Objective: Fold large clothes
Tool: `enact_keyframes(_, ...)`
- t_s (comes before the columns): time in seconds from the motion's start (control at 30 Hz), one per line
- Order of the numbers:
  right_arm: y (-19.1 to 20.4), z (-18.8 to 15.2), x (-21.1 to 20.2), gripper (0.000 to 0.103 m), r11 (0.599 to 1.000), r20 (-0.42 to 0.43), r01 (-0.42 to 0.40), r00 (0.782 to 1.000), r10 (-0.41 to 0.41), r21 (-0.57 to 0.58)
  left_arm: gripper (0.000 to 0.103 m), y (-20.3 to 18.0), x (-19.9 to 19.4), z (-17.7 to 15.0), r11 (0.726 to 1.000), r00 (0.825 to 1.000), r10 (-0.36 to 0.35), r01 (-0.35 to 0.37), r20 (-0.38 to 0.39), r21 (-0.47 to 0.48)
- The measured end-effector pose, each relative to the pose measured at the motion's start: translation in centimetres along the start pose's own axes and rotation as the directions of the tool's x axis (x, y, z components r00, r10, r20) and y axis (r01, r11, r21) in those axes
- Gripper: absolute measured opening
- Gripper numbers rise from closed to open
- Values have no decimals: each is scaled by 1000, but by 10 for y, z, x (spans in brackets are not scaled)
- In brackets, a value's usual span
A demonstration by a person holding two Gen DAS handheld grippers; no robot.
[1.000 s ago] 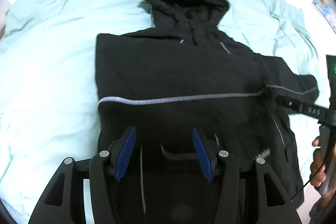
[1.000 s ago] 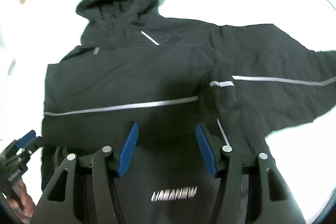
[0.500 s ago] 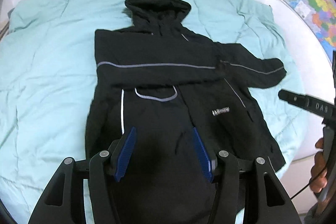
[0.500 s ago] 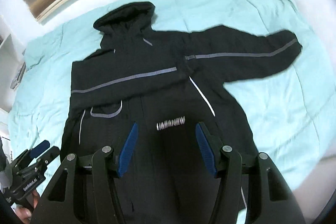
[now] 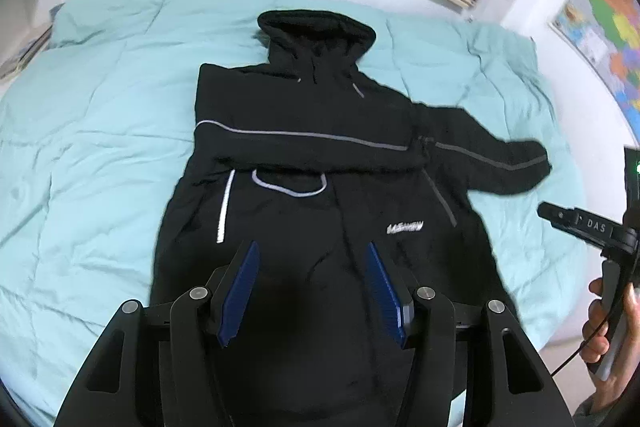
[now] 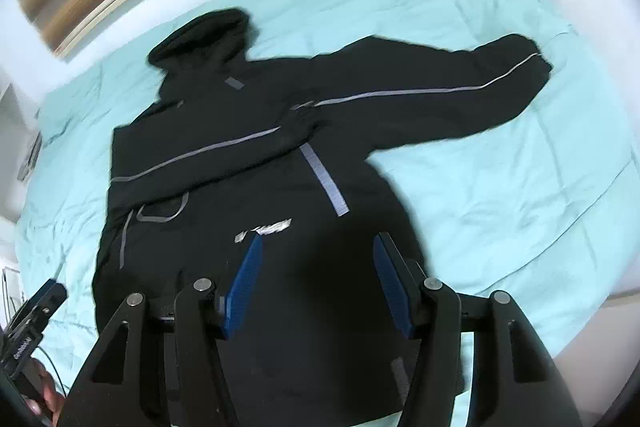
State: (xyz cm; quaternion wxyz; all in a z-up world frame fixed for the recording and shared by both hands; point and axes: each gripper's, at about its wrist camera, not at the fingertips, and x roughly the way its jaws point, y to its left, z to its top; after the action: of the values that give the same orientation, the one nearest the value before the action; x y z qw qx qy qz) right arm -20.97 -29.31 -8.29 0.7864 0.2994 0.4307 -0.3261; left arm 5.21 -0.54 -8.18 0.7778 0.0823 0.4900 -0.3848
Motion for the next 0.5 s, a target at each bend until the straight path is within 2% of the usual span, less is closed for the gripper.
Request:
enact_keyframes(0.13,-62,39,-4,61,999,22,28,999,-29,29,58,-31,12,9,999,1000,16,-16,6,-32)
enact_keyframes(0.27,-146,82,4,64,993,26,69,997,-72,97,58,-65,31,16,998,1000,22,-21,9,-66)
enact_keyframes(0.4,-230,116,23,64,980,33,91,995,-99,179,58,-93,58,22,993,1000,25,-27,-18,-111)
enact_keyframes(0.5,-283,140,44,72,969,43,87,994,-100,231,58,-109,73,24,991,998,50,-54,-37,-120)
